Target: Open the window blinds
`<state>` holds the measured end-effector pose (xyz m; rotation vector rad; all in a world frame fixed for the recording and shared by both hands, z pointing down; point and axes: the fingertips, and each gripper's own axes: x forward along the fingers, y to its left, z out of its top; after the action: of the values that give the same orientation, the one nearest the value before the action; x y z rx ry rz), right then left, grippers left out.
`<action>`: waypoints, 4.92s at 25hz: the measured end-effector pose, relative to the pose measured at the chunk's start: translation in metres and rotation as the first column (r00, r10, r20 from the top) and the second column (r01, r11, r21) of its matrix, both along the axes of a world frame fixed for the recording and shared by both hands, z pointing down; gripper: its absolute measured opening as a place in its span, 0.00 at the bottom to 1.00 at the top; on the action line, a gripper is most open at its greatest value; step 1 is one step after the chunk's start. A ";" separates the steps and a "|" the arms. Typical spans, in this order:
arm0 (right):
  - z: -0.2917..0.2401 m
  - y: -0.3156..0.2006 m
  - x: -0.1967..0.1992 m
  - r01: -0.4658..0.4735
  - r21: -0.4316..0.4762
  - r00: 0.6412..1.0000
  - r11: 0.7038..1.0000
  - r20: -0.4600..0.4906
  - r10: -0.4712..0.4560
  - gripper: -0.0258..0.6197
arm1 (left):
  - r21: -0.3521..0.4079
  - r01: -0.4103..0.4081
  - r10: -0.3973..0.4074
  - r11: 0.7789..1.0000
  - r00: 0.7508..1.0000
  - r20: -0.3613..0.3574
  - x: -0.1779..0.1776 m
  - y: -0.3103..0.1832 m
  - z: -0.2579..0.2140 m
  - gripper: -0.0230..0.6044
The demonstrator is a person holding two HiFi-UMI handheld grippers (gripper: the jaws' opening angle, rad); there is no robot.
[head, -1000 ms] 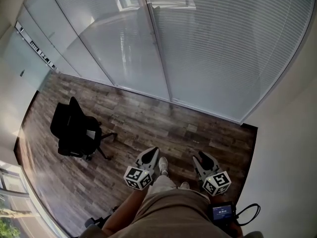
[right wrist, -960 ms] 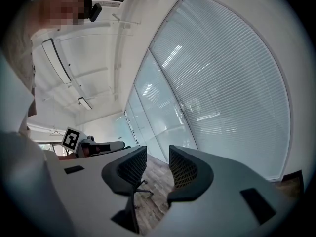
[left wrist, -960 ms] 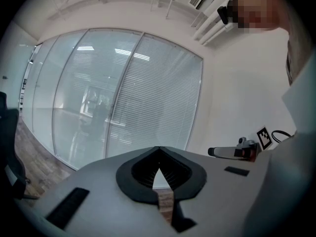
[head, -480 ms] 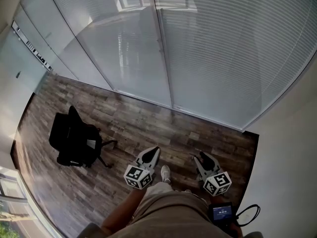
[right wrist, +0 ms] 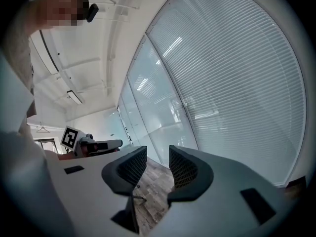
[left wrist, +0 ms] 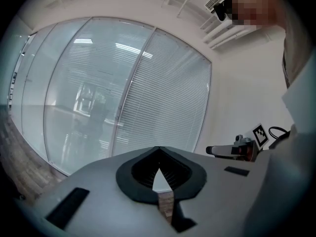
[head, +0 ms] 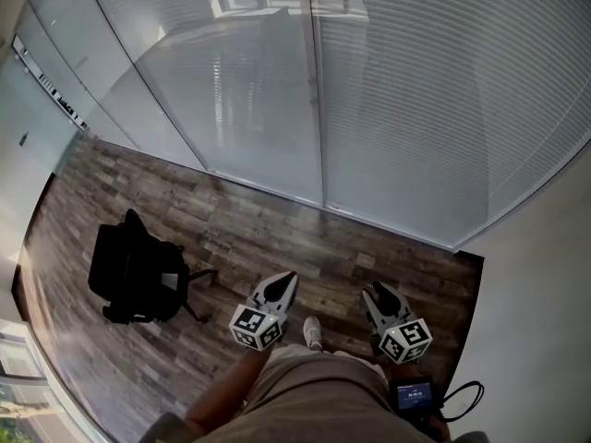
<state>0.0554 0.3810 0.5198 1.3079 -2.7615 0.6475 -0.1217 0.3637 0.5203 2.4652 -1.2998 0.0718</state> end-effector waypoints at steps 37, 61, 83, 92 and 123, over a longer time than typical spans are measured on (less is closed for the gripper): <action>-0.009 -0.195 0.016 0.088 0.018 0.995 0.996 0.041 -0.088 0.23 | -0.023 0.084 -0.084 0.996 0.996 -0.010 0.025 -0.188 0.003 0.06; 0.017 -0.286 0.039 0.090 -0.045 0.995 0.995 0.052 -0.088 0.23 | -0.062 0.123 -0.122 0.990 0.992 0.013 0.033 -0.282 0.022 0.06; 0.029 -0.463 -0.022 0.013 -0.045 0.998 0.999 0.056 -0.011 0.23 | -0.047 0.012 -0.011 0.999 0.999 0.032 -0.014 -0.475 0.032 0.06; 0.010 -0.526 -0.047 -0.029 -0.032 0.999 0.999 0.034 0.031 0.23 | -0.009 -0.014 0.014 1.000 1.000 0.014 -0.045 -0.546 0.005 0.06; 0.008 -0.625 -0.016 0.036 -0.009 0.999 0.999 0.019 -0.036 0.23 | -0.117 0.101 -0.067 0.988 0.962 0.266 -0.007 -0.696 0.105 0.31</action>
<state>0.0393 -0.2440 0.5275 1.2539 -2.7870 0.6731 -0.1291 -0.3325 0.6252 2.3459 -1.4540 0.4603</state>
